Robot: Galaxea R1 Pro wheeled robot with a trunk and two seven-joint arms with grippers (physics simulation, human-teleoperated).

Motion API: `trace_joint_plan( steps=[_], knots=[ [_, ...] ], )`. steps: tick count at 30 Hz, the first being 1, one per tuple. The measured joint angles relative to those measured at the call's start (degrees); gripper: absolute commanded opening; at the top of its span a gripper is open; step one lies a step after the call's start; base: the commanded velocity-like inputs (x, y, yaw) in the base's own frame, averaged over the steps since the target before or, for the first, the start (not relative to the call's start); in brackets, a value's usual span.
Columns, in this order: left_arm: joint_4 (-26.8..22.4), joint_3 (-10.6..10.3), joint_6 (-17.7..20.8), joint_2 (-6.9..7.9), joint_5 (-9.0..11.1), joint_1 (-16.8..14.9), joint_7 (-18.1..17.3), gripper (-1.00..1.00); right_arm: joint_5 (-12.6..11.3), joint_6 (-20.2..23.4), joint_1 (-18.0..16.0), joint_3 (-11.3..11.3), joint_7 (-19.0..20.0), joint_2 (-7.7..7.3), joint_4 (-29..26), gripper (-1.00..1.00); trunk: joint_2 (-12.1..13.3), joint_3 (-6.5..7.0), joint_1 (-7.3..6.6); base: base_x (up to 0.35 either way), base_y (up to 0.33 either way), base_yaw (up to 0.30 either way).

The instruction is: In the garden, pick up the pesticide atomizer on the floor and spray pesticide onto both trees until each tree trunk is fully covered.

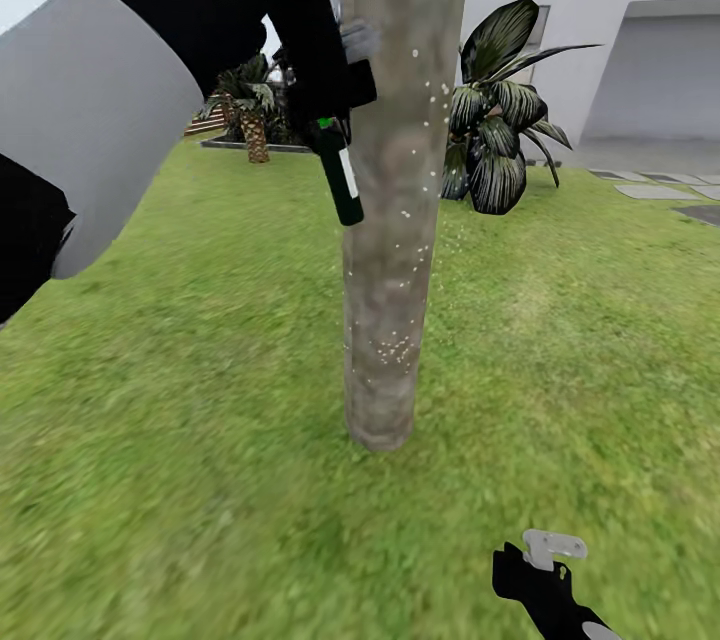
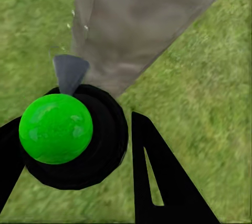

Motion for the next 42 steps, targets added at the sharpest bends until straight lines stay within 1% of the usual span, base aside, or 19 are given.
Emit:
trace_joint_plan(
  steps=[1, 3, 5, 7, 8, 10, 13, 14, 17, 21, 23, 27, 30, 32, 33, 37, 38, 39, 42],
  knots=[
    [-0.86, -0.01, -0.38, 0.00, 0.01, 1.53, -0.01, -1.00, 0.00, 0.00, 0.01, 0.00, 0.00, 0.00, 0.00, -1.00, 0.00, 0.00, 0.00, 0.000, 0.000, 0.000],
    [-3.14, -0.11, -0.95, 0.00, 0.02, 6.39, 0.02, -1.00, 0.00, 0.00, 0.00, 0.00, 0.00, 0.01, 0.00, -1.00, 0.00, -0.01, 0.01, 0.000, 0.000, 0.000],
    [-3.89, -0.12, -1.05, 0.00, -0.06, 8.55, 0.03, -1.00, 0.00, 0.00, 0.01, 0.00, 0.00, 0.01, 0.00, -1.00, 0.00, 0.01, -0.01, 0.000, 0.000, 0.000],
    [-5.07, -0.16, -1.12, 0.00, -2.34, 11.74, 0.04, -1.00, 0.00, 0.00, 0.01, 0.00, 0.00, 0.01, 0.00, -1.00, 0.00, 0.00, 0.00, 0.000, 0.000, 0.000],
    [-6.02, -0.18, -1.14, 0.00, -4.39, 14.26, 0.04, -1.00, 0.01, 0.00, -0.02, -0.02, 0.00, -0.02, 0.00, -1.00, 0.00, -0.01, 0.01, 0.000, 0.000, 0.000],
    [-7.02, -0.17, -1.16, 0.00, -6.48, 17.65, 0.03, -1.00, 0.00, 0.00, 0.00, -0.06, 0.00, -0.05, 0.00, -1.00, 0.00, 0.00, 0.00, 0.000, 0.000, 0.000],
    [-8.09, -0.19, -1.16, 0.00, -7.75, 21.66, -0.01, -1.00, 0.02, 0.00, 0.01, -0.08, 0.00, -0.07, 0.00, -1.00, 0.00, 0.00, 0.00, 0.000, 0.000, 0.000],
    [-8.30, -0.22, -1.29, 0.00, -7.99, 23.43, -0.04, -1.00, 0.05, 0.00, 0.01, -0.09, 0.00, -0.07, -0.05, -1.00, 0.00, 0.00, 0.00, 0.000, 0.000, 0.000],
    [-9.28, -0.26, -1.63, 0.00, -8.19, 26.49, -0.06, -1.00, 0.08, 0.00, -0.03, -0.13, 0.00, -0.07, -0.08, -1.00, 0.00, 0.00, 0.00, 0.000, 0.000, 0.000],
    [-14.22, -0.35, -2.34, 0.00, -13.93, 34.23, -0.12, -1.00, 0.09, 0.01, -0.02, -0.30, 0.00, -0.07, -0.09, -1.00, 0.00, 0.00, -0.01, 0.000, 0.000, 0.000],
    [-17.38, -0.36, -3.64, 0.00, -15.40, 38.60, -0.14, -1.00, 0.09, 0.00, 0.00, -0.28, 0.00, -0.07, -0.09, -1.00, 0.00, 0.00, 0.00, 0.000, 0.000, 0.000],
    [-19.61, -0.37, -4.32, 0.00, -16.49, 44.01, -0.26, -1.00, 0.09, 0.00, 0.01, -0.26, 0.00, -0.07, -0.09, -1.00, 0.00, 0.00, 0.00, 0.000, 0.000, 0.000],
    [-22.04, -0.43, -4.34, 0.00, -22.41, 52.89, -0.40, -1.00, 0.09, 0.00, 0.00, -0.27, 0.00, -0.07, -0.09, -1.00, 0.00, 0.00, 0.00, 0.000, 0.000, 0.000],
    [-22.57, -0.45, -4.30, 0.00, -24.34, 55.74, -0.49, -1.00, 0.05, -0.04, 0.00, -0.30, 0.00, -0.07, -0.09, -1.00, 0.00, 0.00, -0.01, 0.000, 0.000, 0.000],
    [-22.88, -0.47, -4.25, 0.00, -25.98, 57.36, -0.77, -1.00, 0.03, -0.03, 0.01, -0.32, 0.00, -0.11, -0.09, -1.00, 0.00, 0.00, -0.01, 0.000, 0.000, 0.000],
    [-23.27, -0.63, -3.81, 0.00, -29.54, 60.70, -1.58, -1.00, -0.06, 0.06, 0.00, -0.35, 0.01, -0.19, -0.09, -1.00, 0.00, 0.01, -0.01, 0.000, 0.000, 0.000],
    [-23.30, -0.82, -3.72, 0.07, -30.97, 61.44, -1.98, -1.00, -0.07, 0.04, 0.01, -0.31, 0.00, -0.22, -0.09, -1.00, 0.00, 0.01, -0.01, 0.000, 0.000, 0.000],
    [-23.32, -0.94, -3.69, 0.14, -32.40, 61.91, -3.29, -1.00, -0.08, 0.02, 0.01, -0.25, 0.02, -0.19, -0.09, -1.00, 0.00, 0.01, -0.01, 0.000, 0.006, 0.000],
    [-23.19, -1.03, -3.63, 0.20, -34.98, 62.38, -6.64, -1.00, -0.08, -0.05, 0.01, -0.26, 0.07, -0.22, -0.09, -1.00, 0.00, 0.01, -0.01, 0.000, 0.126, 0.000]
  ],
)
